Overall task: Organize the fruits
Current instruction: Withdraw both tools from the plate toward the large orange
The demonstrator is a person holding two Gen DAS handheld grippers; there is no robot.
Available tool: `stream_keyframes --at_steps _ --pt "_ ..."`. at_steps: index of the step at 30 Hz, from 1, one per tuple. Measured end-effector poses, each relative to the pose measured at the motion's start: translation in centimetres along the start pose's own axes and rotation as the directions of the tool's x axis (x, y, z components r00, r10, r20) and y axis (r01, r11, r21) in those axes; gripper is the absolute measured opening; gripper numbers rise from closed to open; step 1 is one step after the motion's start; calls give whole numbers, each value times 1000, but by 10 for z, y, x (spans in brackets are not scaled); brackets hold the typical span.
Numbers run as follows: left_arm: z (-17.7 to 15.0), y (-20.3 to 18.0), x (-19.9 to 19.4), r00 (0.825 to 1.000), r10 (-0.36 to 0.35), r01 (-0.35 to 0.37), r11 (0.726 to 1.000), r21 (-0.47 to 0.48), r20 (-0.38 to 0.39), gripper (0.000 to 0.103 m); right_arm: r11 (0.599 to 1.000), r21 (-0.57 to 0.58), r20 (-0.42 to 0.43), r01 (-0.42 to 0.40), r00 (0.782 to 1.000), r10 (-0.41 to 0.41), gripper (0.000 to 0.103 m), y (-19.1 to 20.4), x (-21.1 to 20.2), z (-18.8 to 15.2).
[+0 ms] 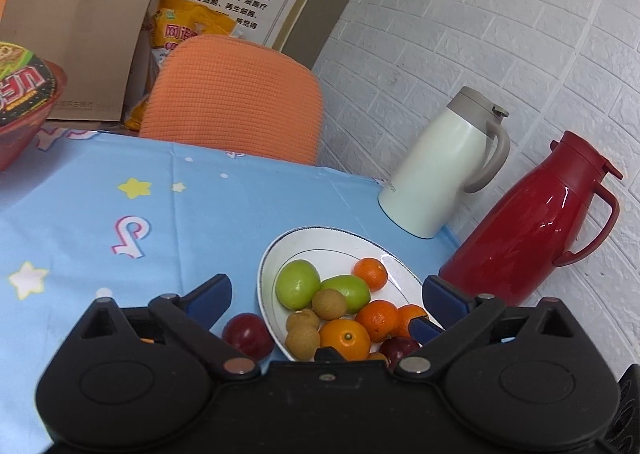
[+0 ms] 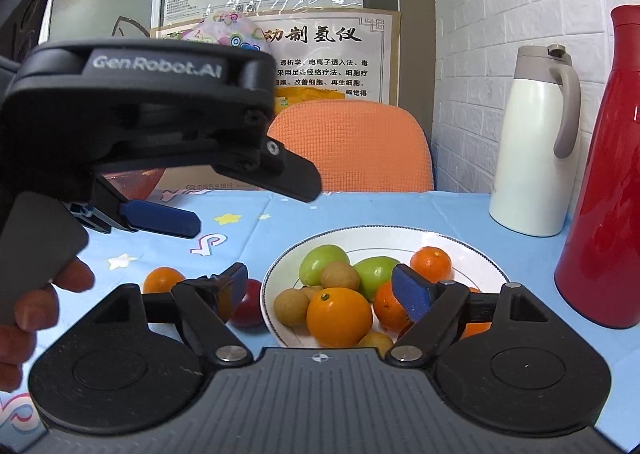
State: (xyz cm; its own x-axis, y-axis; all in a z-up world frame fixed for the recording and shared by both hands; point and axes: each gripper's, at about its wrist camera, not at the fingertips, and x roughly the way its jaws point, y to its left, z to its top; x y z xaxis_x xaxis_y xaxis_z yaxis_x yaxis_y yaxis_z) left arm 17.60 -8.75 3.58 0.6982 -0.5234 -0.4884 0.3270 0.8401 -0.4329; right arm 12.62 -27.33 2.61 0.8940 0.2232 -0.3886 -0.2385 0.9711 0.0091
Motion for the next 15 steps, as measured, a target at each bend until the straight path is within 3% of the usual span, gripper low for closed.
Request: stream_keyframes --at_steps 9,15 --pt "-13 8 -46 999 -18 18 1000 -2 42 103 1000 -6 -32 -27 999 27 103 15 -20 -8" --pt "-31 28 -74 997 37 -35 999 -39 64 103 998 -13 -81 -60 995 59 103 31 -28 -22"
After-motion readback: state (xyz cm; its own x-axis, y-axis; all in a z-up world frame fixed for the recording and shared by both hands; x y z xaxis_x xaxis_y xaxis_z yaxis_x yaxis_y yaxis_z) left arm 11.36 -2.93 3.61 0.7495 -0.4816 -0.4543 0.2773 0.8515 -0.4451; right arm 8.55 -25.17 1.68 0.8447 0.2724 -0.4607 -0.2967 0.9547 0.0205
